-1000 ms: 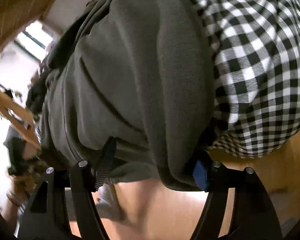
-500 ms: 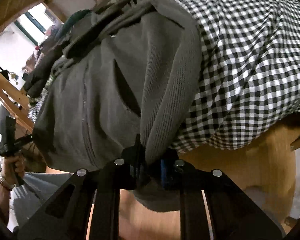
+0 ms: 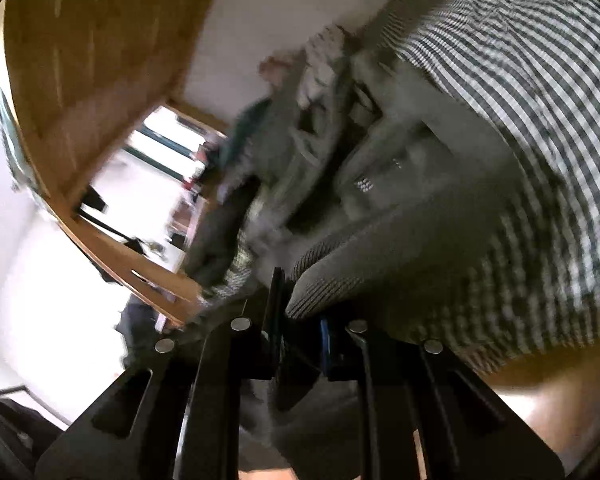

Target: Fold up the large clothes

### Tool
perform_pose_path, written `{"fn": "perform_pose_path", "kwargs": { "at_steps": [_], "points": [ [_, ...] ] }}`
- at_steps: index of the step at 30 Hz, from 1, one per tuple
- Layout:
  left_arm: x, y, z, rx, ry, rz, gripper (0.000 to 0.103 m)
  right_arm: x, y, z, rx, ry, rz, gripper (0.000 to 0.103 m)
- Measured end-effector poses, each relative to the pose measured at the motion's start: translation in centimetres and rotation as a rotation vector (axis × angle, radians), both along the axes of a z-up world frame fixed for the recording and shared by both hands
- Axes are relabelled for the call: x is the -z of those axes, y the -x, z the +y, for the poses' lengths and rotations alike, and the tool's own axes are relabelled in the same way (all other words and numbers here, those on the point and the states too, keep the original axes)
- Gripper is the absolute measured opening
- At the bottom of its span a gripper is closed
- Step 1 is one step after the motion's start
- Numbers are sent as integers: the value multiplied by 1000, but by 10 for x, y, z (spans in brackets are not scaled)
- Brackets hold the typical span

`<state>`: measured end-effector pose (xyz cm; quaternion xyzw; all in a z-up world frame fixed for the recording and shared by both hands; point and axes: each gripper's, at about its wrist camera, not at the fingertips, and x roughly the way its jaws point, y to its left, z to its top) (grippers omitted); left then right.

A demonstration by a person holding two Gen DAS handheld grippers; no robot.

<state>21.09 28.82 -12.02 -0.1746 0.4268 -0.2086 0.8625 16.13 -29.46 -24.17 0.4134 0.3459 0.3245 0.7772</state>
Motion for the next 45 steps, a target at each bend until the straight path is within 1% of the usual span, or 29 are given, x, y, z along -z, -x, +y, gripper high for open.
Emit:
{"fn": "perform_pose_path", "kwargs": {
  "at_steps": [1,3,4,7,10,12,13,14,15,16,18,20,22,23,24,25,26,28,29,31,34,38,39,40,41,42,43,44,45],
  "points": [
    [-7,-4,1,-2,3,-8,5,-8,-8,-1,3,-23,-12,15],
    [-22,-24,10,-16,22,-28,5,-25,-25,-2,10,-49,-35,15],
    [-28,-24,11,-16,28,-35,5,-34,-35,-5,12,-53,-49,15],
    [-49,-50,19,-23,41,-70,5,-60,-68,-8,20,-62,-78,15],
    [-71,-85,34,-41,52,-107,5,-84,-108,-8,25,-65,-97,15],
    [-88,-118,41,-50,44,-126,5,-100,-143,-7,33,-68,-108,15],
    [-91,-128,44,-53,46,-129,5,-106,-161,-5,36,-69,-112,15],
    [-98,-150,48,-59,43,-130,5,-110,-172,-5,41,-73,-111,15],
    [-101,-160,50,-60,38,-131,5,-116,-191,-3,47,-77,-115,15],
    [-105,-181,52,-65,36,-133,5,-121,-209,-1,50,-73,-116,15],
    [-105,-207,57,-81,46,-129,5,-132,-248,4,57,-69,-117,15],
    [-102,-246,66,-113,70,-111,5,-135,-288,7,78,-61,-103,15],
    [-97,-272,72,-128,57,-101,5,-131,-322,10,92,-38,-77,15],
    [-95,-291,75,-137,53,-88,5,-128,-338,12,100,-25,-63,15],
    [-90,-310,79,-150,42,-72,5,-121,-360,14,108,-6,-35,15],
    [-86,-320,82,-157,37,-61,5,-114,-377,16,117,11,-12,15],
    [-76,-339,86,-169,27,-35,5,-104,-394,18,127,31,13,15],
    [-60,-362,92,-194,3,12,6,-82,-421,20,144,48,74,15],
    [-46,-377,96,-206,-10,51,6,-74,-431,20,150,60,100,15],
    [-27,-393,100,-218,-39,100,6,-50,-459,26,152,96,173,15],
    [8,-415,102,-223,-73,176,6,-21,-484,32,153,109,262,15],
    [38,-436,103,-204,-72,242,9,12,-515,30,164,105,407,17],
    [41,-443,103,-187,-61,264,10,19,-522,28,165,85,439,19],
    [44,-450,104,-166,-48,282,10,22,-527,26,162,56,453,25],
    [42,-458,105,-134,-40,296,14,22,-532,23,161,26,451,44],
    [38,-464,105,-100,-42,296,22,16,-538,19,166,7,434,59],
    [32,-468,104,-58,-51,288,26,8,-544,15,165,0,408,82],
    [22,-472,102,5,-59,275,35,-4,-553,9,161,-2,379,91],
    [14,-474,101,46,-51,269,44,-13,-557,6,162,9,367,91]
  ]
}}
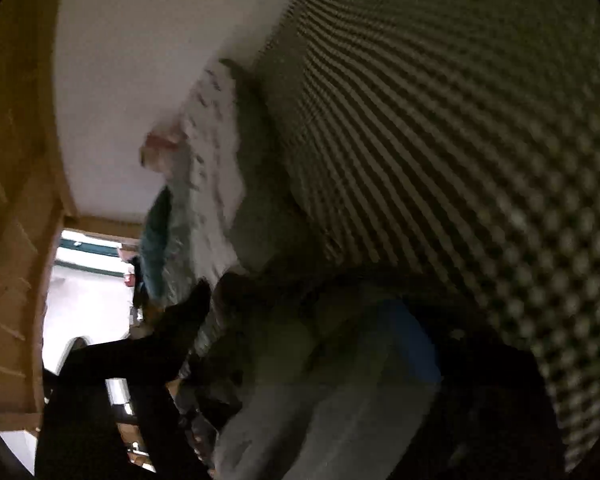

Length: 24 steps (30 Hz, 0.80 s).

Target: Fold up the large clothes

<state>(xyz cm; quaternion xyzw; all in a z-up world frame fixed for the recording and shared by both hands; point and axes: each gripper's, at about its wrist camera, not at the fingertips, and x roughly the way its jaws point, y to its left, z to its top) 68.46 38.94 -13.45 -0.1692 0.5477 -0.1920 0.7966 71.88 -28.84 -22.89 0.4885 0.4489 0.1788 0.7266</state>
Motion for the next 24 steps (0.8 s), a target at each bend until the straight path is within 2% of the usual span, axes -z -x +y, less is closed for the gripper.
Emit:
{"fn": "perform_pose_path", "kwargs": {
  "at_steps": [2,4,6,7,8,9,10,13,14,16,17,18,19,20,22,24],
  "points": [
    [-17,-3,2,74,52,-6,47,-28,-10,-10,23,119,-50,98],
    [-28,-7,6,128,117,16,49,-54,-16,-25,56,204,-99,100],
    [-40,-7,11,132,109,4,49,-77,-15,-27,24,267,-125,100],
    [-48,-3,7,157,91,-17,49,-90,-10,-17,-20,337,-153,100],
    [-53,1,1,188,85,-31,53,-97,-5,-8,-68,394,-170,100],
    [-54,3,-3,208,96,-31,100,-107,9,23,-204,486,-205,100],
    [-50,4,-9,222,126,-11,98,-110,22,49,-303,531,-233,100],
    [-39,5,-12,166,90,4,98,-102,82,146,-595,633,-307,100],
    [-36,6,-10,131,72,-19,98,-92,101,177,-669,647,-301,100],
    [-32,8,-3,46,16,-31,98,-69,125,223,-795,658,-229,100],
    [-36,13,6,-28,-40,-70,98,-59,131,238,-831,688,-208,100],
    [-41,19,11,-79,-79,-106,98,-44,135,261,-869,775,-185,100],
    [-47,27,15,-130,-105,-142,98,-35,132,271,-873,828,-172,100],
    [-54,42,17,-158,-92,-184,98,-29,125,277,-867,854,-152,100],
    [-57,66,12,-154,-38,-215,98,-25,94,291,-865,836,-104,101],
    [-49,91,-7,-134,-69,-221,98,-23,69,304,-890,852,-76,101]
  ]
}}
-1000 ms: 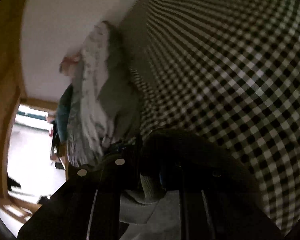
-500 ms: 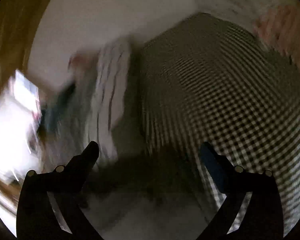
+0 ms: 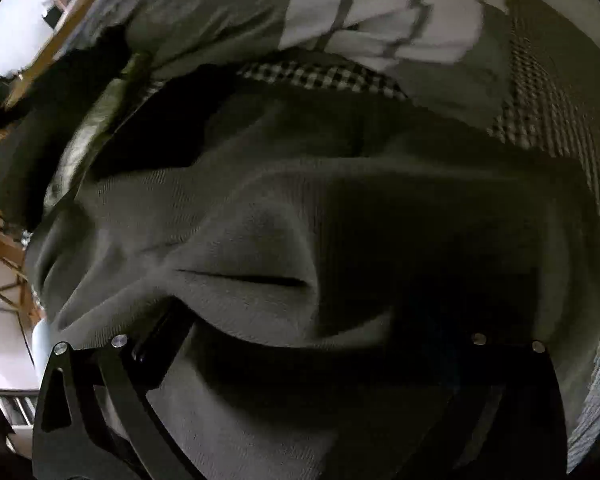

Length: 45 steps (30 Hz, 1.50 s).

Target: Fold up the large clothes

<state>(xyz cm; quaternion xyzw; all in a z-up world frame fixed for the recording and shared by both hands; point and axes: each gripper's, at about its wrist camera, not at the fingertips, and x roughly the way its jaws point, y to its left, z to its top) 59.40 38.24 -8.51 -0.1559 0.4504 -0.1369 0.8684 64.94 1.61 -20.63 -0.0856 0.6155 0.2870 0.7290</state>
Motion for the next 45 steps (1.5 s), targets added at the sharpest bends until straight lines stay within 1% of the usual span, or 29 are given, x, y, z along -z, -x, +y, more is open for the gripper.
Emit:
{"fn": "perform_pose_path", "kwargs": {
  "at_steps": [2,4,5,7,9,11,14,16,18,19,22,23,24,25,28,29,30,31,33,34,35,36,39,40,41,42,43,44,45],
  "points": [
    [16,19,-27,16,-103,-17,98,-3,-19,5,21,-16,21,101],
    [34,26,-41,35,-167,-38,98,-6,-36,-2,68,-56,73,101],
    [54,22,-47,31,-175,-16,98,-12,-37,-7,84,-67,53,100],
    [81,15,-41,-3,-169,57,98,-42,-37,-38,202,-122,-31,100],
    [110,12,-31,-60,-156,139,98,-70,-31,-57,235,-151,-110,100],
    [111,23,-28,-73,-142,117,98,-87,-20,-46,141,-158,-134,100],
    [95,52,-36,-63,-201,50,98,-90,17,27,-193,-111,-169,100],
    [82,73,-47,-77,-291,2,98,-73,41,89,-403,-6,-207,100],
    [69,92,-59,-54,-343,-43,98,-53,49,126,-518,46,-194,100],
    [65,98,-64,-39,-341,-54,98,-41,49,143,-565,80,-182,100],
    [77,108,-76,39,-206,16,98,-16,39,171,-631,139,-156,100],
    [85,110,-83,56,-200,37,98,-9,35,172,-626,139,-114,86],
    [89,112,-87,58,-229,34,98,-1,26,174,-603,138,-40,61],
    [92,116,-91,57,-261,21,98,4,17,173,-561,140,9,14],
    [99,126,-88,20,-252,-14,97,-5,1,167,-499,89,5,11],
    [99,127,-87,22,-261,-13,91,-13,-5,163,-477,42,-6,10],
    [99,127,-88,14,-293,-15,73,-21,-11,161,-456,11,-19,10],
    [98,129,-85,-4,-317,-16,67,-33,-20,157,-420,-34,-52,8],
    [98,131,-81,-17,-296,-5,64,-60,-44,150,-348,-157,-86,8],
    [98,132,-80,-22,-294,-8,64,-67,-52,153,-363,-194,-91,8],
    [99,132,-77,-29,-289,-2,64,-67,-52,160,-400,-177,-109,8],
    [98,136,-77,-35,-289,6,64,-57,-56,173,-419,-92,-145,8],
    [85,140,-79,-77,-313,8,64,-7,-76,197,-346,72,-107,17],
    [79,144,-77,-94,-321,0,64,5,-81,201,-328,101,-102,24],
    [72,143,-77,-116,-324,-11,64,15,-83,207,-319,104,-112,41],
    [69,145,-73,-123,-332,-13,64,13,-84,210,-308,87,-144,47],
    [71,144,-68,-141,-376,1,64,4,-84,212,-293,57,-179,49],
    [75,143,-65,-141,-397,17,64,-6,-84,211,-281,30,-199,59],
    [82,140,-61,-125,-398,43,65,-35,-87,205,-237,-29,-245,70]
  ]
}}
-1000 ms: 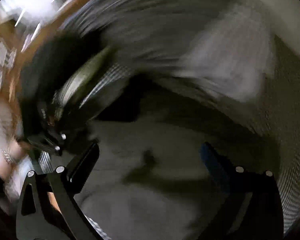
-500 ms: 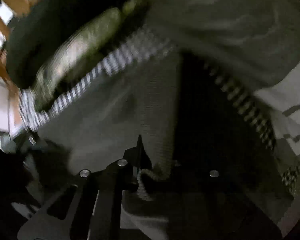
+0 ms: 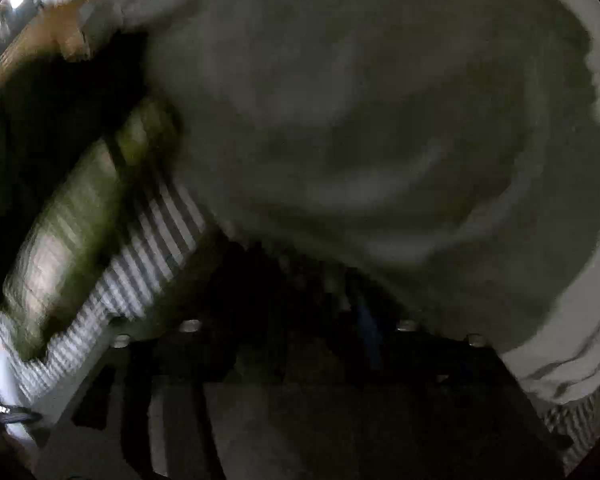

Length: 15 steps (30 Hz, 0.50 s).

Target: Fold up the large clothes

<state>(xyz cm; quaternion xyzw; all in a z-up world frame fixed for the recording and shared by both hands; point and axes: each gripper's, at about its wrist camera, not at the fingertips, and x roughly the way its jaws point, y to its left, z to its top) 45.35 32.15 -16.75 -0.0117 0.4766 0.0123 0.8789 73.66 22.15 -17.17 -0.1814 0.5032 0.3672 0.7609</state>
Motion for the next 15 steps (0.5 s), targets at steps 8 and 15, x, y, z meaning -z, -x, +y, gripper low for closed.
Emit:
{"fn": "perform_pose_path", "kwargs": {
  "at_steps": [8,15],
  "points": [
    [-62,-7,18,-6,138,-202,76,-116,44,-159,169,10,-31,100],
    [-4,-144,-20,11,54,-11,92,11,95,-290,414,213,161,99]
  ]
}}
